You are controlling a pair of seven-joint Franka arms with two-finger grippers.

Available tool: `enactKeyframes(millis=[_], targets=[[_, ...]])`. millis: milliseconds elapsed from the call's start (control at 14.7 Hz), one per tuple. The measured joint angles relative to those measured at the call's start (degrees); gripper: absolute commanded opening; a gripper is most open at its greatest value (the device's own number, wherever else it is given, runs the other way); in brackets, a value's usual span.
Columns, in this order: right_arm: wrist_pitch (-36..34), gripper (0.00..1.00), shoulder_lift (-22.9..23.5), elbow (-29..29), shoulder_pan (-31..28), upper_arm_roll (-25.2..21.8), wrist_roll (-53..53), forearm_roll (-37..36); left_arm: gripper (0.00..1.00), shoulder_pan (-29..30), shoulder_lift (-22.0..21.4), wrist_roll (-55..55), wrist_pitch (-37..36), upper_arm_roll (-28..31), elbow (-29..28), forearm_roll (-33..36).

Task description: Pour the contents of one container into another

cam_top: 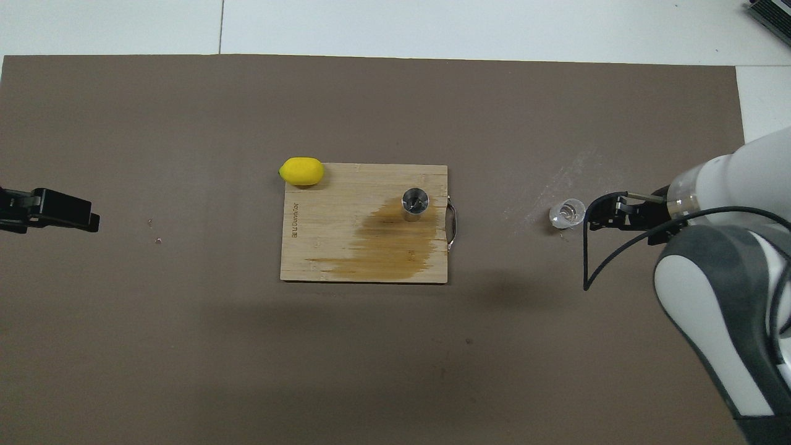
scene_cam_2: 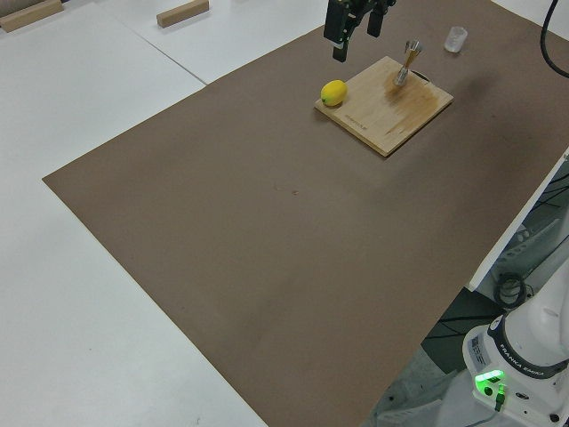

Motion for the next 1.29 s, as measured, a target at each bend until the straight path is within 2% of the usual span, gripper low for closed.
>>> enactKeyframes(millis=[204,339,611,1289], targets=[[-6.8,1.00,0.8,9.4,-0.4,-0.1,-0.2,-2.4,1.00,0.0,0.0,0.0,0.0,0.0,0.0,0.0],[-8.9,1.00,1.7,13.3,-0.6,-0.3,-1.3,-3.6,1.00,0.0,0.0,0.0,0.0,0.0,0.0,0.0],[-12.8,1.00,2.0,15.9,-0.7,-0.2,-3.7,-5.1,1.00,0.0,0.0,0.0,0.0,0.0,0.0,0.0],[-18.2,1.00,4.8,21.7,-0.8,-0.2,-6.8,-3.5,1.00,0.0,0.0,0.0,0.0,0.0,0.0,0.0]])
